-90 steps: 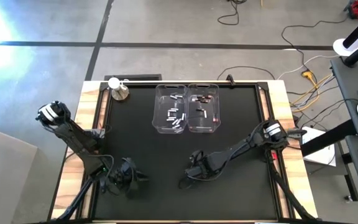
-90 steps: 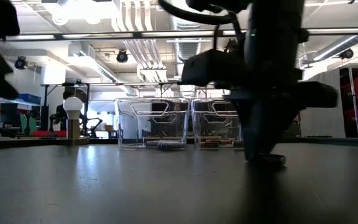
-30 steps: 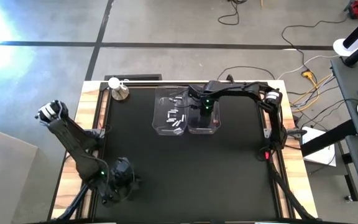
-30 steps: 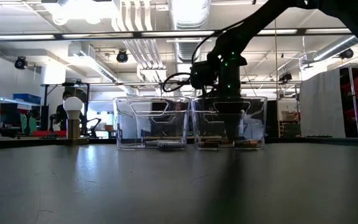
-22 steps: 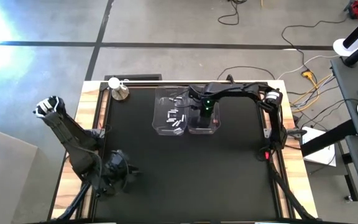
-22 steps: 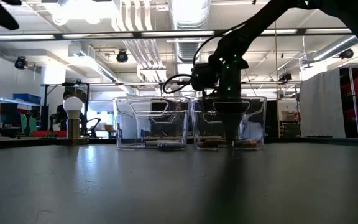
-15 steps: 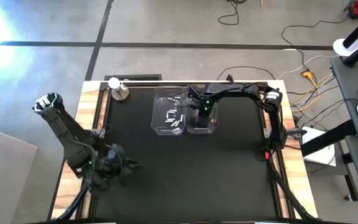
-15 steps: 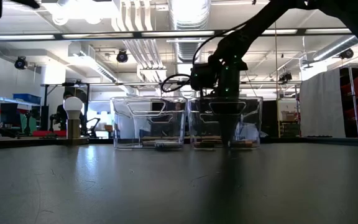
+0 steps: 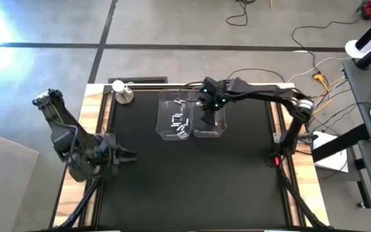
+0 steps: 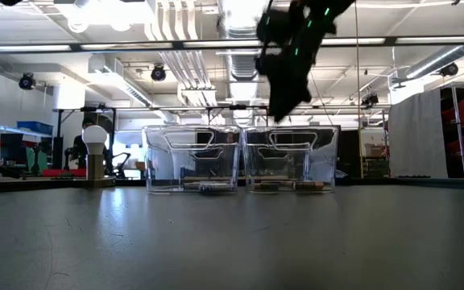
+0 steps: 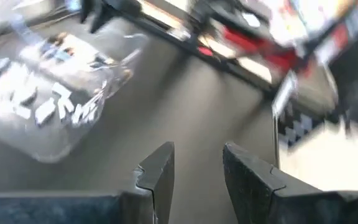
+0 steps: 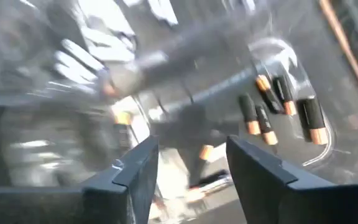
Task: Sort batteries
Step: Return to Home Position
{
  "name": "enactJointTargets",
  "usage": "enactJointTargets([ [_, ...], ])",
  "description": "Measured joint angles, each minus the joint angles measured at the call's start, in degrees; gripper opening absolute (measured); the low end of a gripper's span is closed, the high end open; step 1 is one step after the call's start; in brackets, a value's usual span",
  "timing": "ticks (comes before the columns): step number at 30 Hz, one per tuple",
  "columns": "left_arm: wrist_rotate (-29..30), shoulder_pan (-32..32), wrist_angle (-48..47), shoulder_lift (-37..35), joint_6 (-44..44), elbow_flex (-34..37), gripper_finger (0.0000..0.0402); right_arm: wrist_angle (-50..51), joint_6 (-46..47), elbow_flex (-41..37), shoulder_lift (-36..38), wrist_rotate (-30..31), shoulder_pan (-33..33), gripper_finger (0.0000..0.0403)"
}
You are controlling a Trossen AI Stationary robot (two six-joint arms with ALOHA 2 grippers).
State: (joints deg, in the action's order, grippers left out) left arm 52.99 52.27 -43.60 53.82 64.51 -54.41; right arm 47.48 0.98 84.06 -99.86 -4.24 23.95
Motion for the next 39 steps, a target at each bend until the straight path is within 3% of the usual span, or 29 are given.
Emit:
enactJointTargets([
  [3,-4.9,0.0,-0.1,-3.2,-12.4,0.0,0.0116,-0.3,4.3,-0.1,6.6,-0.1,-2.9,0.0189],
  [7,-6.4,0.0,-1.8,-5.3,-11.8,0.4,0.0116,0.1,8.9,-0.1,15.0,-0.2,-7.7,0.0191],
  [9,-11.2,0.0,-3.9,-5.4,-11.7,0.5,0.0116,0.5,11.8,-0.1,18.4,-0.2,-10.3,0.0191],
  [12,-19.8,0.1,-6.0,-5.1,-13.5,1.2,0.0116,0.6,8.9,-0.1,22.7,-0.3,-13.5,0.0191],
  [14,-20.9,0.1,-6.1,-4.8,-17.1,1.9,0.0116,1.3,5.3,-0.1,24.8,-0.2,-15.2,0.0192],
  [21,-2.8,-4.8,-4.8,-6.0,-23.1,4.6,0.0117,-3.1,5.1,-3.6,28.0,2.7,-19.3,0.0192],
  [26,5.1,-12.5,2.2,-9.6,-29.1,7.8,0.0117,-26.8,-2.1,-16.0,32.5,2.7,-20.3,0.0192],
  [29,5.5,-19.4,11.2,-11.7,-37.9,10.9,0.0117,-37.7,-1.7,-25.8,36.7,2.8,-20.2,0.0192],
  [31,2.1,-25.0,18.5,-12.2,-45.8,13.0,0.0117,-40.4,0.2,-32.0,40.3,3.0,-20.2,0.0192],
  [34,-8.3,-34.7,28.3,-11.7,-55.6,15.3,0.0117,-42.6,3.2,-40.2,48.0,2.9,-20.2,0.0192],
  [37,-19.9,-44.4,30.6,-9.4,-63.2,15.3,0.0117,-45.7,4.1,-47.3,57.9,4.3,-20.2,0.0192],
  [39,-22.9,-50.5,30.5,-7.2,-65.5,14.1,0.0117,-47.4,4.3,-51.8,64.9,5.5,-20.2,0.0192],
])
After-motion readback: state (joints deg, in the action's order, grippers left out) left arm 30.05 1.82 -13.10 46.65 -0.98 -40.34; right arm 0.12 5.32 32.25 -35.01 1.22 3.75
